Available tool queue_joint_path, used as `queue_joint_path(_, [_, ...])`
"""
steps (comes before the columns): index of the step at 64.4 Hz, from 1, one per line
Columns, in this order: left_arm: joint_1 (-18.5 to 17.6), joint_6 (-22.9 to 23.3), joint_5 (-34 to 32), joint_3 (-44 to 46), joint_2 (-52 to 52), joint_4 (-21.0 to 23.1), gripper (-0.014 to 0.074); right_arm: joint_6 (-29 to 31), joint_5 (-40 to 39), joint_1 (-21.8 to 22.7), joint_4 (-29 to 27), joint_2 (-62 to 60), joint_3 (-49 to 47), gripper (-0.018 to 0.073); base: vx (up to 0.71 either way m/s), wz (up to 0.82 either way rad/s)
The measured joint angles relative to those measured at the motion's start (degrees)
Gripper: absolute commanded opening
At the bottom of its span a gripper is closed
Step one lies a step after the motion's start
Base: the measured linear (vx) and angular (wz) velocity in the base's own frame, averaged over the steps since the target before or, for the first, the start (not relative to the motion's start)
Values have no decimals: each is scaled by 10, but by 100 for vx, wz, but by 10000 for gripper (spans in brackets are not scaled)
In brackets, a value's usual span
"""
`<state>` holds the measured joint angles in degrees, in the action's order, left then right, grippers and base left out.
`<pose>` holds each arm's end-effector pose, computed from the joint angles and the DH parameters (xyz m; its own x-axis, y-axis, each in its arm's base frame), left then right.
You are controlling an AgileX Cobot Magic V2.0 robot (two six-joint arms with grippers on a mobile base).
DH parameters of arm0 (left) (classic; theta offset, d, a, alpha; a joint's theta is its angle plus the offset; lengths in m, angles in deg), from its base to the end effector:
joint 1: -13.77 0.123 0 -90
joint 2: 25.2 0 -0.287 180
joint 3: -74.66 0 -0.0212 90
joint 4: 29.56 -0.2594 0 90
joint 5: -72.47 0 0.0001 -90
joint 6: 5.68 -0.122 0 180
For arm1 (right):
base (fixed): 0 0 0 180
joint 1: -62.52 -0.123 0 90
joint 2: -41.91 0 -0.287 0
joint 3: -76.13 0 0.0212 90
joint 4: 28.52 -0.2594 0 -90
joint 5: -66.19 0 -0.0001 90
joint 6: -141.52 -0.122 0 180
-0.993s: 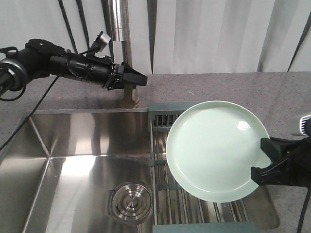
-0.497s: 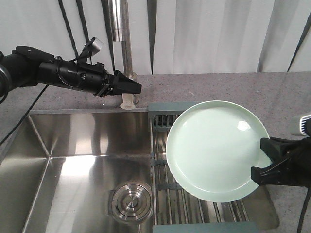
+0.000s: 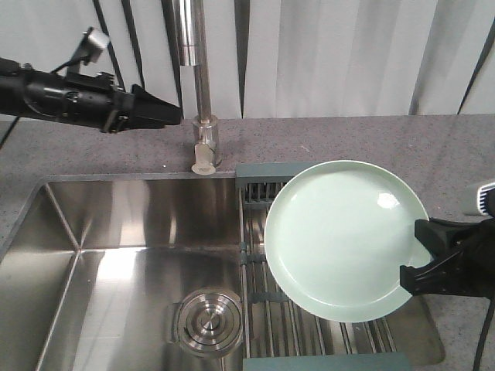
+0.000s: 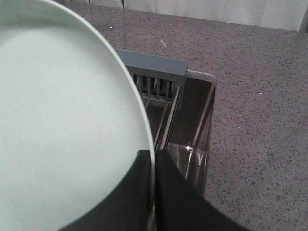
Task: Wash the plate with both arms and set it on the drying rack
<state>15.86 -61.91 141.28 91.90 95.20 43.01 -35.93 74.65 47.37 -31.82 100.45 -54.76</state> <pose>0.4414 -0.0925 0.2889 -0.7006 0.0318 -0.7129 0.6375 0.4767 -0.6052 0.2057 0.0568 0.2556 -0.4279 -0.1029 -0.8979 -0.2634 0.9646 0.0149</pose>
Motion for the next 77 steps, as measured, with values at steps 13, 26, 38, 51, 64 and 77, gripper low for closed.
queue_joint_path(13, [79,-45,-1,-130,-67,1,524,0,0,0,0,0,0,-8,0,0])
queue_joint_path(26, [129,-94,-2,-238,-121,2,524,0,0,0,0,0,0,-8,0,0])
queue_joint_path(38, [159,-127,-2,-270,-144,16,524,0,0,0,0,0,0,-8,0,0])
queue_joint_path(51, [165,-128,-5,-273,-144,4,524,0,0,0,0,0,0,-8,0,0])
queue_joint_path(64, [165,-128,-5,-274,-144,0,524,0,0,0,0,0,0,-8,0,0])
queue_joint_path(77, [165,-128,-5,-274,-144,0,524,0,0,0,0,0,0,-8,0,0])
